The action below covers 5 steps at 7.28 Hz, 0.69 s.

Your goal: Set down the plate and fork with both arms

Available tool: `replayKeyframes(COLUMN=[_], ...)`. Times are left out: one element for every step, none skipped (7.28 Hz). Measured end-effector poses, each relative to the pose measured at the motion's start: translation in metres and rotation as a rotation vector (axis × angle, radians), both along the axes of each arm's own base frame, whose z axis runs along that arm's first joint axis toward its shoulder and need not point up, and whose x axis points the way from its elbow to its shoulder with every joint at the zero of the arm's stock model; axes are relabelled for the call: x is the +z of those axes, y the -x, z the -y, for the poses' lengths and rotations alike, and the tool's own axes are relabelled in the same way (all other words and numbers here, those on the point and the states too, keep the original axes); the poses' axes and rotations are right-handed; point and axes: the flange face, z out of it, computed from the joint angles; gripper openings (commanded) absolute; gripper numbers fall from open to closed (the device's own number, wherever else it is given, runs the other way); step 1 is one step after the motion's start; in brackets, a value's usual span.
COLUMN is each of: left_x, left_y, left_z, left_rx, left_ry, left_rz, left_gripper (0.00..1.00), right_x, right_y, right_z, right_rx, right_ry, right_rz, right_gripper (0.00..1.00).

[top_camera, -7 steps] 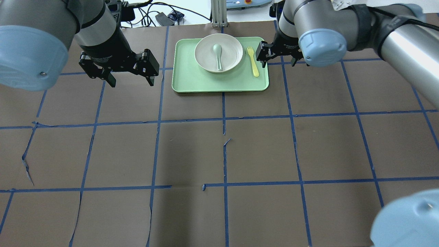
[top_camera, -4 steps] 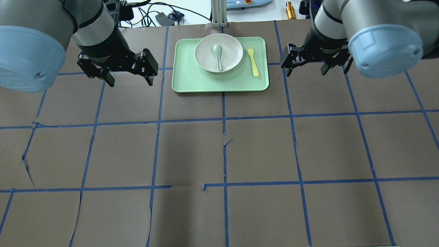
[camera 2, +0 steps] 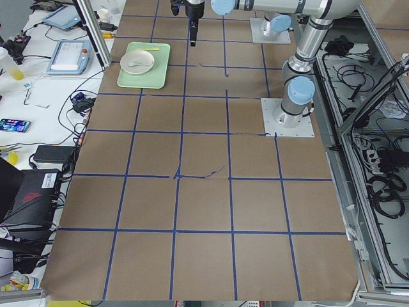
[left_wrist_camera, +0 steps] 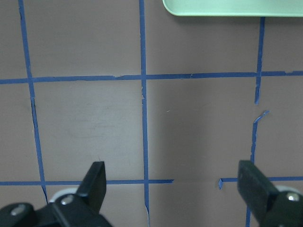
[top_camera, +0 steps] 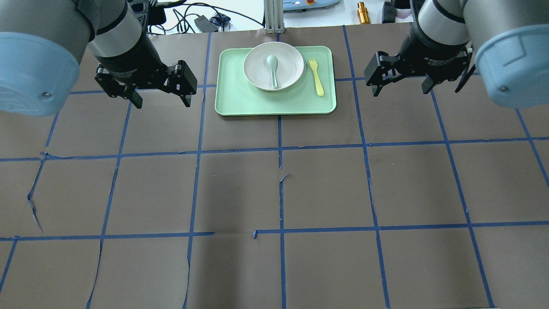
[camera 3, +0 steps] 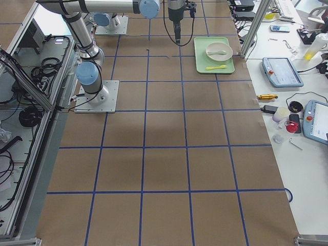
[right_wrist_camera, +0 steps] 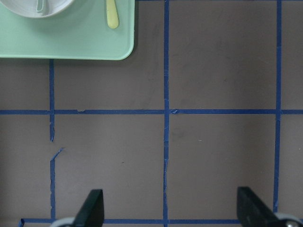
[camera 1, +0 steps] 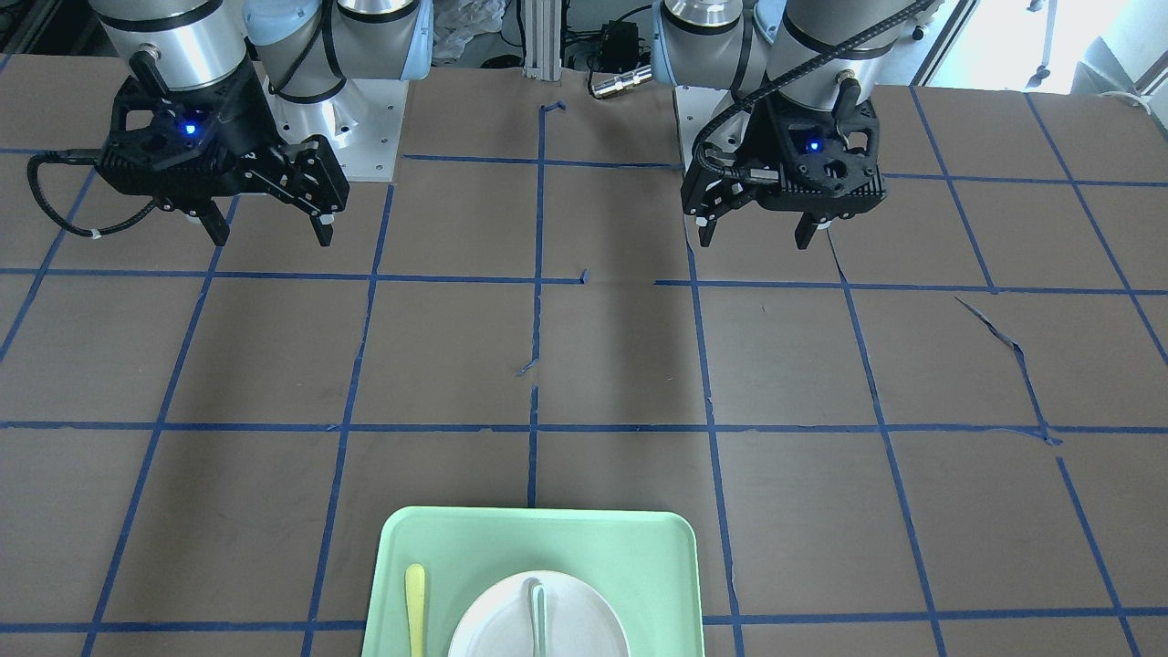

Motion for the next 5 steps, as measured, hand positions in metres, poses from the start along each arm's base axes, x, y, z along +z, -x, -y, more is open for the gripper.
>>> replayKeyframes(left_x=[0.0,0.0001,0.0002,0.0003,0.0003], left_y=[0.0,-0.0001,-0.0001,-0.0001,0.0], left_z=[0.0,-0.0001,-0.0002,-0.0002,-0.0002], left_rx=[0.0,0.0,0.0,0.0,0.0], left_ry=[0.0,0.0,0.0,0.001,0.001], left_rz=[0.0,0.001,0.001,0.0,0.0], left_gripper=[1.0,1.0,1.0,1.0,1.0], right_x=[0.0006,0.0015,0.0031,0.0046,0.0052], right_y=[0.0001,0.0002,0.0004,0.0008,0.0009], right_z=[0.0002,0.0005,0.0011,0.0015,0.0016], right_rx=[0.0,0.001,0.0,-0.001,-0.002], right_ry=[0.001,0.002,0.005,0.008,0.009], right_rz=[-0.002,-0.003,-0.004,-0.004,-0.004], right_gripper=[1.0,1.0,1.0,1.0,1.0])
